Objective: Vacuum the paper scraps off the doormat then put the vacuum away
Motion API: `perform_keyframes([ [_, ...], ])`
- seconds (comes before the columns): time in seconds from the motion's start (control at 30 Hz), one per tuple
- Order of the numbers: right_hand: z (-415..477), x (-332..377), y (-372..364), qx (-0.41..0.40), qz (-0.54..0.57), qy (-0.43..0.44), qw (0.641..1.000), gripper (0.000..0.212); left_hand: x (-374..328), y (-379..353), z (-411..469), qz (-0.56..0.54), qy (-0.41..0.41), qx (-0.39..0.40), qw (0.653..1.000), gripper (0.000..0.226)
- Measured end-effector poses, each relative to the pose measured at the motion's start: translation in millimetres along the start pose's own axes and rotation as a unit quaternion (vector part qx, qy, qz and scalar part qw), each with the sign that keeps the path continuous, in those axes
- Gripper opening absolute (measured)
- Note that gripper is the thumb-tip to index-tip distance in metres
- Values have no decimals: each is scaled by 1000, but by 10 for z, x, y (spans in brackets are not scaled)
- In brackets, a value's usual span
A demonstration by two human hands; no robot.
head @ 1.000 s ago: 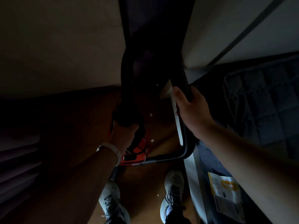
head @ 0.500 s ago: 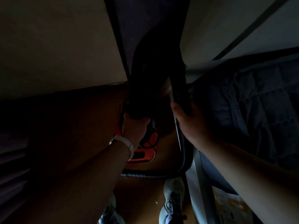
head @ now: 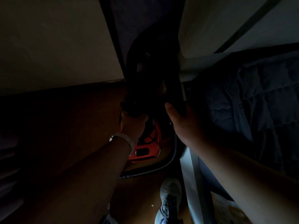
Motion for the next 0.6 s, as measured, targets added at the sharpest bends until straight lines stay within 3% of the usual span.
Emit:
perform_keyframes([
  [0.3,-56,-28,46,-31,-58,24,998,31,-94,-21,-178,30,-18,11,999,125],
  [0.4,-180,-4,92,-33,-78,54,995,21,132,30,-127,45,-36,27,998,123],
  [0.47,-291,12,141,-29,-72,66,995,18,184,100,-182,34,-53,44,997,110],
  [0.6,-496,14,212,17,-47,31,998,30,-73,311,-466,18,-76,95,992,54],
])
Point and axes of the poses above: each hand's wrist, its own z-axis towards the middle knuckle, its own y-axis out of the back of the hand, x = y × z, the point moved 2 cm from there along z, towards the middle knuckle, and after that the axes turned 13 degrees about -y, right-handed, at the moved point
